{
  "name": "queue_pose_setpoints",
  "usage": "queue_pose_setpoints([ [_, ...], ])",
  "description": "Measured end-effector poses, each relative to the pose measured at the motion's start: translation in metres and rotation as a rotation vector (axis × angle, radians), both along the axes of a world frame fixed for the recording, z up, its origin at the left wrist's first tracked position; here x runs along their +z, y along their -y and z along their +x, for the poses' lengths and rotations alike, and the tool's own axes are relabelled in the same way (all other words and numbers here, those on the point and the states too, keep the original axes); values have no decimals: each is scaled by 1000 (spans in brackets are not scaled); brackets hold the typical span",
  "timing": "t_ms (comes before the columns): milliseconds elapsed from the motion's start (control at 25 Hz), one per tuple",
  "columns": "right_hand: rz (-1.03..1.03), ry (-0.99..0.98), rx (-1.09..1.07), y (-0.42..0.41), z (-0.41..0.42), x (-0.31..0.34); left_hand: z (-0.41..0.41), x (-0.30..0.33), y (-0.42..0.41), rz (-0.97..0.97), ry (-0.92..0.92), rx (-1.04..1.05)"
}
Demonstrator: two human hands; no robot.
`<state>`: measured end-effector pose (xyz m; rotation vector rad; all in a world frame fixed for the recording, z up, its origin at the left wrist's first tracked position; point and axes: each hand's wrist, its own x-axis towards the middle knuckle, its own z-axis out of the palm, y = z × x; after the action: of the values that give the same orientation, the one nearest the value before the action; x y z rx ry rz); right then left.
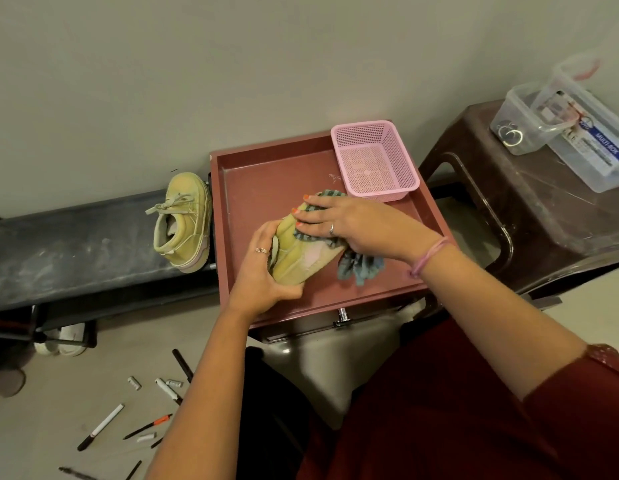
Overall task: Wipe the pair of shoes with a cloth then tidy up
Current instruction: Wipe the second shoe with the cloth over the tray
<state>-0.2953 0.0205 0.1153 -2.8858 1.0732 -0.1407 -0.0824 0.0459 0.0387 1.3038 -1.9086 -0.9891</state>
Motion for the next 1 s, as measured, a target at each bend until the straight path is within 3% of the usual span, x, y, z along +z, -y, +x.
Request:
queue_pose_setpoints([
  [120, 43, 275, -105, 9, -13, -16, -1, -3, -5, 12, 1, -28],
  [280, 361, 781, -507, -4, -4, -44, -5, -1, -5, 18, -18, -35],
  [360, 406, 914, -694, -9, 0, -43, -6, 0, -7, 26, -21, -45],
  [480, 203, 818, -834, -26, 12, -35, -5, 0, -9, 35, -17, -39],
  [640, -32, 627, -809, -53, 33, -39, -2, -1, -10, 28, -21, -21],
  [760, -276, 412, -613, -66, 34, -51, -4, -1, -14, 17, -27, -46],
  [920, -370, 60, -288, -88, 49, -63, -9, 3, -14, 13, -31, -101],
  [1000, -392, 2, -240, -82, 42, -62, -9, 0, -15, 8, -30, -85],
])
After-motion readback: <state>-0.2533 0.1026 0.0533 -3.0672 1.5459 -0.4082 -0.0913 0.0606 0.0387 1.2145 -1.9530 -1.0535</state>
